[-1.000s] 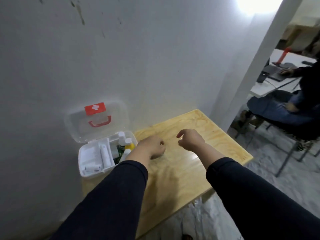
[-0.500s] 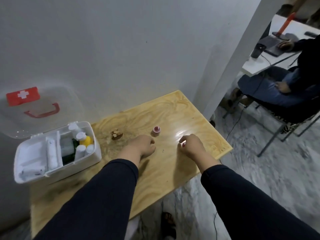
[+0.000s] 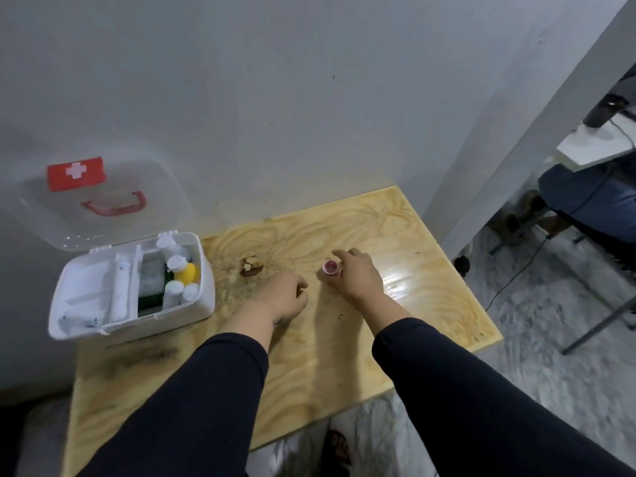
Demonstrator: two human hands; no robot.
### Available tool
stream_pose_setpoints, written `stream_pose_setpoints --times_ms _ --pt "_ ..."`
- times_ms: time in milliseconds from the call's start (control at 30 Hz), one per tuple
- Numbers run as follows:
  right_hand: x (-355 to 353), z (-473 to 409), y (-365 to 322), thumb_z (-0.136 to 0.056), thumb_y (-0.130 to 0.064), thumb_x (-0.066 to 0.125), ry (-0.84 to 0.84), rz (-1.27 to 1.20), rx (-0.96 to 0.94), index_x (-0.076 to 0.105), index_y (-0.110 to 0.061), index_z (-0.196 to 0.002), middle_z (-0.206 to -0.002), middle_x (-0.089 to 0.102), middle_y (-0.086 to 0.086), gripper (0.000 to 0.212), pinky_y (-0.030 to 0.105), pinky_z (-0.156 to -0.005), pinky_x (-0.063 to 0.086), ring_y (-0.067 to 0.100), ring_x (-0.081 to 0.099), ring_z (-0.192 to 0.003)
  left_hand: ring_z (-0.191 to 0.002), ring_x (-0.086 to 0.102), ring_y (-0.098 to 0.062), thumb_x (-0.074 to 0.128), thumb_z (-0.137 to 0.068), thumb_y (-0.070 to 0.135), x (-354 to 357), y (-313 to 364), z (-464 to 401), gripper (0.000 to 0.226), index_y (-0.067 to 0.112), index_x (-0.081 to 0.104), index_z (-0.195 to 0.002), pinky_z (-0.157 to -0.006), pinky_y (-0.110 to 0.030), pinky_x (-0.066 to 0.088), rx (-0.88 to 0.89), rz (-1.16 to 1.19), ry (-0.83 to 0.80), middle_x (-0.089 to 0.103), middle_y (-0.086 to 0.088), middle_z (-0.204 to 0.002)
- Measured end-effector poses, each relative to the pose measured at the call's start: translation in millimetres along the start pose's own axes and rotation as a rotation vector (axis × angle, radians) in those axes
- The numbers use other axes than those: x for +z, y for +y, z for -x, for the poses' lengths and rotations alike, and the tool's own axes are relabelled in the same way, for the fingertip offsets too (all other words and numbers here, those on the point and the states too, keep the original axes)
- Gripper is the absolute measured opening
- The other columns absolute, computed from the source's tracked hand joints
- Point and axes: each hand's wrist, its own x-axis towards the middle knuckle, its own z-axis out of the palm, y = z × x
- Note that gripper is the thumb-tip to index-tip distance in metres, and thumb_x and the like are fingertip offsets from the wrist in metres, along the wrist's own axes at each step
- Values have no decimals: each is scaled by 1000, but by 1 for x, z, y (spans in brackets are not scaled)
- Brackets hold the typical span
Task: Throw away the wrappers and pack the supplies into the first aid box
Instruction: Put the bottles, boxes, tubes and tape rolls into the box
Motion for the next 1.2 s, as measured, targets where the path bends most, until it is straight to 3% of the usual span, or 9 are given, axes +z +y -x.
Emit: stream_pose_setpoints --times_ms 133,367,467,600,767,867,1000,1200 --pt "2 -5 -6 -83 -30 67 42 -31 -33 67 -19 -114 -109 62 7 33 31 -73 44 27 56 -108 -119 56 -24 51 -94 30 0 -10 4 36 16 60 -126 -101 -38 47 -18 7 4 59 -5 -130" --pt "-23 -2 -34 -78 -26 74 -26 -93 -116 70 -17 -110 -106 73 8 33 32 -80 51 23 66 -96 -110 62 -25 48 -94 29 -24 -16 20 35 18 62 -124 -94 -40 52 -47 55 15 64 -4 -125" --pt "-41 1 -64 -74 -24 79 -45 -156 -191 71 -15 -110 -104 74 6 38 30 -79 51 14 61 -85 -111 61 -25 49 -92 32 -48 -19 32 35 23 64 -122 -95 -39 51 -45 61 88 65 -1 -126" --pt "-58 7 -117 -74 -18 79 -28 -168 -333 70 -13 -112 -104 74 6 39 19 -69 41 9 56 -82 -123 55 -24 48 -92 28 -84 -36 55 40 23 59 -129 -101 -36 47 -57 12 186 57 1 -138" --pt "-48 18 -188 -76 -24 78 -23 -139 -458 72 -14 -107 -93 73 5 33 23 -72 42 9 56 -79 -122 54 -27 50 -93 26 -121 -82 96 35 25 61 -126 -101 -38 46 -124 15 350 56 1 -138" --pt "-31 25 -229 -76 -26 78 -47 -90 -502 72 -12 -109 -103 74 9 36 26 -77 46 17 61 -83 -120 55 -29 50 -92 26 -132 -120 120 36 25 59 -128 -98 -40 48 -187 46 384 56 -1 -137" --pt "3 33 -278 -79 -26 75 -110 12 -530 69 -15 -114 -112 72 8 37 32 -87 49 25 65 -105 -126 50 -27 55 -93 27 -130 -173 141 41 20 52 -133 -101 -40 45 -262 51 394 47 -2 -144" --pt "62 29 -336 -83 -25 69 -172 169 -576 65 -17 -121 -122 68 7 38 34 -96 48 26 61 -114 -138 37 -28 72 -80 41 -118 -233 149 84 17 29 -149 -111 -42 37 -342 177 402 32 -5 -154"
